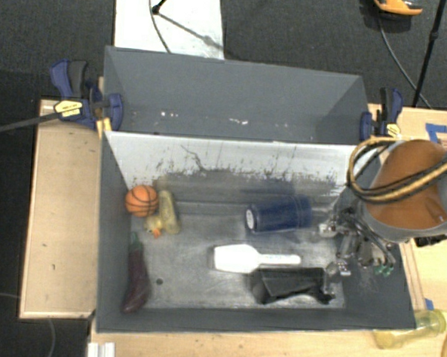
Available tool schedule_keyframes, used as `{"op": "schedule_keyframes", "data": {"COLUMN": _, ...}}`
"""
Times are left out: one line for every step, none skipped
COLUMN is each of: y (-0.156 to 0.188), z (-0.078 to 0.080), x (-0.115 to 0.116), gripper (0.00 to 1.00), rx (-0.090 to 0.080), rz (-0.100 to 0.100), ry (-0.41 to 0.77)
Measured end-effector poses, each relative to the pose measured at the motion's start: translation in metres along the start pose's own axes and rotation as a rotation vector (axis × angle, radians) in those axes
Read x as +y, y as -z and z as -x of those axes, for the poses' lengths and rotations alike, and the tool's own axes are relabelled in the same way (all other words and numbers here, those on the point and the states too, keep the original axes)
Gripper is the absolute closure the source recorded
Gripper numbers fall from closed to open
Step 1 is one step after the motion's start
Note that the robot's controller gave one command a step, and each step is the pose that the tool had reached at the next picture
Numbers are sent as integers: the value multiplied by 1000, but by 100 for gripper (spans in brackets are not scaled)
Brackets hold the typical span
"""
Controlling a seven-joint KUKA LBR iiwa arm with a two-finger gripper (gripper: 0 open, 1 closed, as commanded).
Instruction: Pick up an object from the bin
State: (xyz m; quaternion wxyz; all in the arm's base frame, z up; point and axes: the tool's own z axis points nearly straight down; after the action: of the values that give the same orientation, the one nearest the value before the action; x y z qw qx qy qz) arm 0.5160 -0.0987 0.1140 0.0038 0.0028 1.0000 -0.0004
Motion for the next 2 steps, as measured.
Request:
{"op": "schedule_keyframes", "data": {"y": -39, "z": -14, "x": 26, "gripper": 100, "rx": -4, "rz": 0, "ry": -6}}
{"op": "schedule_keyframes", "data": {"y": -39, "z": -14, "x": 26, "gripper": 100, "rx": -4, "rz": -1, "ry": -4}}
